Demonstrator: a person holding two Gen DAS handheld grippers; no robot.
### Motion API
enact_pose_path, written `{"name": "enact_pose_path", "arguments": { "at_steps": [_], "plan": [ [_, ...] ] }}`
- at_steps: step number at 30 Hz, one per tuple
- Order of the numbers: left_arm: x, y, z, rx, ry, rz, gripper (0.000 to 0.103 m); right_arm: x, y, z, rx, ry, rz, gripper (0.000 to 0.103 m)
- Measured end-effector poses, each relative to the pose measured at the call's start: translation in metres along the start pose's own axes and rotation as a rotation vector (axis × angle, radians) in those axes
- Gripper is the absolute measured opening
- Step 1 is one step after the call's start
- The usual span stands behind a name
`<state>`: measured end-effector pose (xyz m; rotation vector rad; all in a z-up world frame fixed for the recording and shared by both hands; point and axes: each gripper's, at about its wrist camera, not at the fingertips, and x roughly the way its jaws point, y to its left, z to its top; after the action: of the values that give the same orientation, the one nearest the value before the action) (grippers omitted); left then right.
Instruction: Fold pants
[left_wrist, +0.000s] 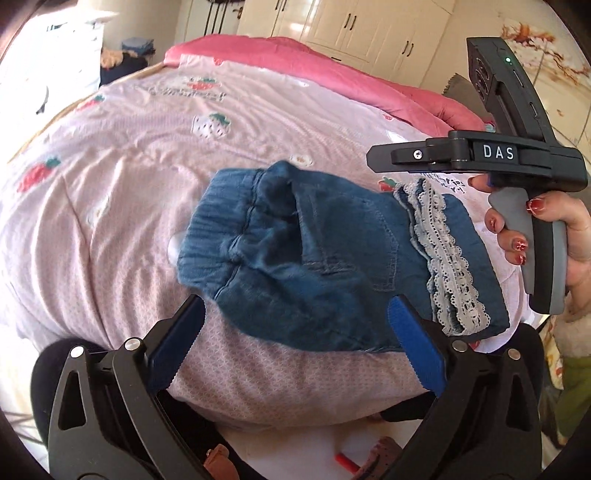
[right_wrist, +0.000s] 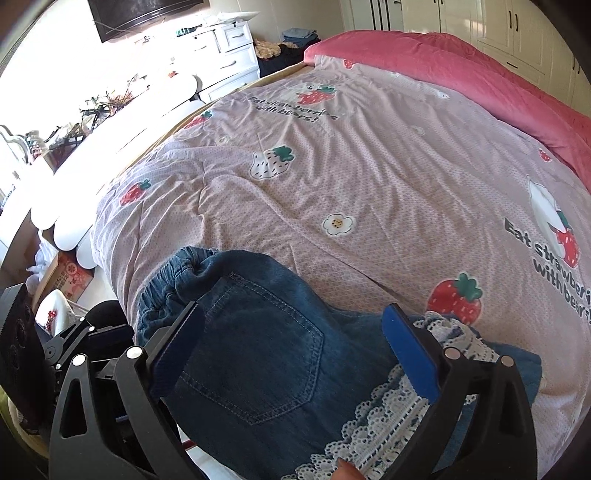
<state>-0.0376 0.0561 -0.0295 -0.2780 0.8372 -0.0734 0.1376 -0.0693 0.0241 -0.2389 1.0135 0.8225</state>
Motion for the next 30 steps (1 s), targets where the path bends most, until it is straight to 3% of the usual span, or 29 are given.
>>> {"name": "enact_pose_path", "arguments": {
  "at_steps": [9,18,20,23,25,30],
  "plan": [
    [0.012,0.005,-0.006,-0.019,0.029,-0.008,0.093,0.038,0.022,0.018,-0.080,0.058,0.029,0.097],
    [0.022,0.010,-0.007,-0.045,0.036,-0.015,0.093,0.085,0.038,0.037,-0.113,0.164,0.160,0.094],
    [0.024,0.009,-0.007,-0.047,0.039,-0.015,0.093,0.089,0.038,0.036,-0.102,0.190,0.213,0.047],
    [0.026,0.009,-0.007,-0.050,0.039,-0.018,0.093,0.082,0.041,0.030,-0.130,0.186,0.248,0.023],
    [0.028,0.007,-0.007,-0.049,0.037,-0.020,0.093,0.075,0.037,0.027,-0.124,0.183,0.243,0.010],
    [0.033,0.003,-0.004,-0.051,0.028,-0.034,0.093,0.049,0.018,0.024,-0.084,0.125,0.297,0.007]
  ]
}}
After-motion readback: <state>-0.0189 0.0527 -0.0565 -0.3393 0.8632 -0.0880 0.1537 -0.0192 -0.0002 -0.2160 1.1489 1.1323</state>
